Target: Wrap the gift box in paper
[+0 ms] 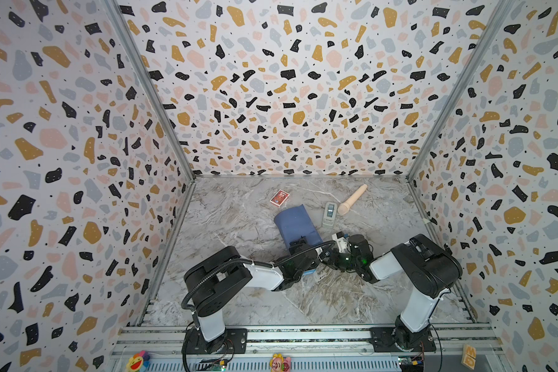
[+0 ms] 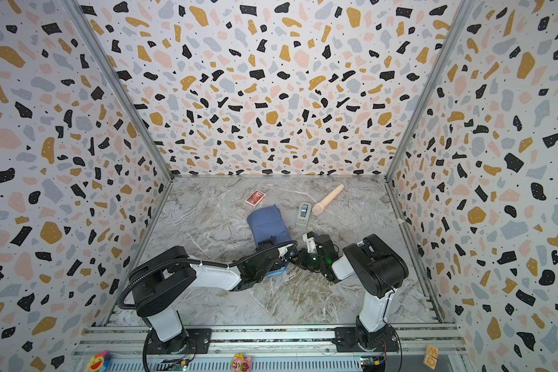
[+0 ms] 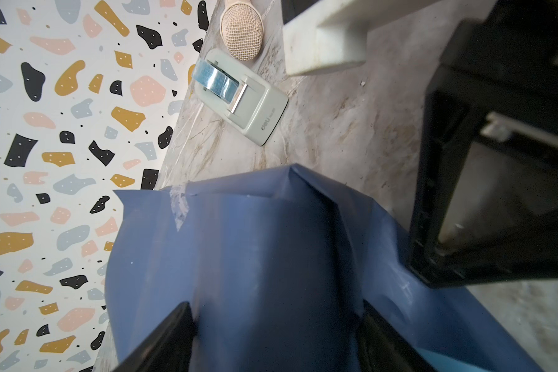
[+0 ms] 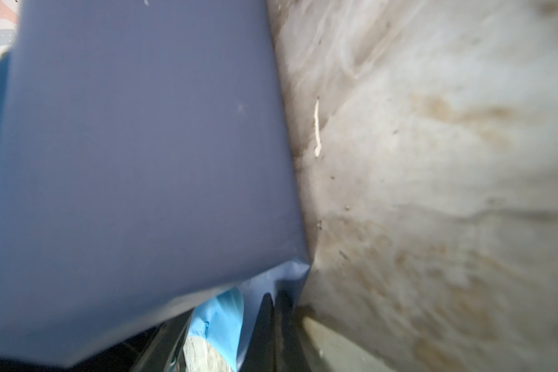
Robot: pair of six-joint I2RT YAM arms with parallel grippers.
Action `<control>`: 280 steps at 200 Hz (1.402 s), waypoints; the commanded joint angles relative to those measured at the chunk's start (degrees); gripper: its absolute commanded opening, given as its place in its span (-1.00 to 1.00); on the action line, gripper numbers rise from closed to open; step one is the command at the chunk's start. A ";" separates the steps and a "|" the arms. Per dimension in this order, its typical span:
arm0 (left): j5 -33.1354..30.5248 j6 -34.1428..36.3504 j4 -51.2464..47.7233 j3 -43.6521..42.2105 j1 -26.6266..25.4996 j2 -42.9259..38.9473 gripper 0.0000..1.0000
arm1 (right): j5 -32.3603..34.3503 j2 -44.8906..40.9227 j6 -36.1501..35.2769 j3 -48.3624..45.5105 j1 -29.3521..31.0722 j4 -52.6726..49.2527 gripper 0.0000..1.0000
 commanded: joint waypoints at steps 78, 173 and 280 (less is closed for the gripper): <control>0.48 -0.87 0.76 0.24 0.42 0.48 0.52 | 5.00 -4.31 0.90 -4.18 4.22 -9.23 -1.00; 0.43 -0.96 0.76 0.15 0.44 0.48 0.52 | 4.87 -3.92 2.01 -5.09 6.77 -8.57 -1.00; 1.52 -1.62 -0.96 1.17 0.44 -0.17 0.56 | 3.79 -11.80 1.84 -5.86 6.61 -11.16 -1.00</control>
